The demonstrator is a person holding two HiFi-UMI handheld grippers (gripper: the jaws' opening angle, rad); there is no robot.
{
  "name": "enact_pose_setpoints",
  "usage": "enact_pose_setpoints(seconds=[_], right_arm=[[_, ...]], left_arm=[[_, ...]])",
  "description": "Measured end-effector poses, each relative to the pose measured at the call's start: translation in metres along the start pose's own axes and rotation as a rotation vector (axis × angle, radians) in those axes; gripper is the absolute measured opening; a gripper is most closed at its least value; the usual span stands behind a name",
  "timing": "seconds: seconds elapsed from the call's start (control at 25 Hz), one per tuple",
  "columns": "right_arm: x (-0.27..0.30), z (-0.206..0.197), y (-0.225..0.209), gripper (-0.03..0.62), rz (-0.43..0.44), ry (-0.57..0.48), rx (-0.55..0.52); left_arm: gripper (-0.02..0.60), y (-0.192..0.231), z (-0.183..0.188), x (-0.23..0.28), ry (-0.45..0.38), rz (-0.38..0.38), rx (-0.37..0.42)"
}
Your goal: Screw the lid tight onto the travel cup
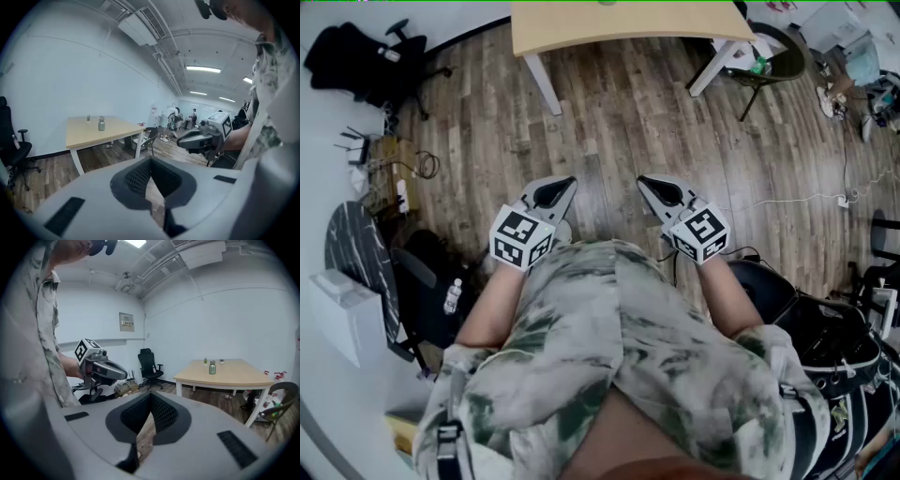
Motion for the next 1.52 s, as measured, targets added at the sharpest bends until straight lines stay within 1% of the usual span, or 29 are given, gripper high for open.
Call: enact_pose_setpoints(seconds=[0.24,0.4,0.52,0.64,0.76,0.92,1.04,1.08,1.2,1.28,1.52], right_arm=[[-0.017,-0.006,-0.015,0.02,0.003,0.001,-0.007],[-0.023,-0.012,-0.022,0.02,0.019,0.004,0.001],[-0.018,-0.019,-0.025,0.02,0.031,0.01,0.032],[-0.006,-0.018,-0.027,0.02,0.026,0.007,0.029],[0.005,-0.008,-0.043,0.027,0.005,-0.022,0.017],[0.027,0.005,-0.066,0.107,-0.053,-0.026,0.034],[0.05,0.019,-0.082,0.191,-0.103,-0.022,0.064],[0.058,0.025,-0.087,0.196,-0.121,-0.02,0.059],[0.088,0.042,-0.103,0.254,-0.156,-0.016,0.062],[0.108,0.052,-0.111,0.276,-0.176,-0.021,0.069],[0.169,0.08,-0.13,0.279,-0.223,-0.02,0.06]], left_arm=[[0.023,-0.013,0.004,0.015,0.004,0.015,0.012],[0.023,-0.019,0.007,0.019,0.001,0.039,0.013],[0.023,-0.016,0.004,0.017,0.001,0.05,0.007],[0.023,-0.005,-0.002,0.014,0.008,0.046,0.001],[0.023,0.016,0.003,0.026,0.007,0.035,0.001],[0.023,0.052,0.015,0.044,-0.007,0.006,0.003],[0.023,0.082,0.028,0.055,-0.007,-0.018,0.02],[0.023,0.093,0.032,0.059,-0.007,-0.029,0.025],[0.023,0.125,0.045,0.068,-0.003,-0.065,0.045],[0.023,0.147,0.05,0.071,0.002,-0.085,0.058],[0.023,0.213,0.062,0.073,-0.001,-0.136,0.068]])
Point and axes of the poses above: the fingertips, and each gripper's own axes: x forward along the fingers, y to its left, z out of its top, the point moved 7 cm from there along -x, backward along the fingers, and after that the axes turned 1 degree about x, right-handed, at the moved point
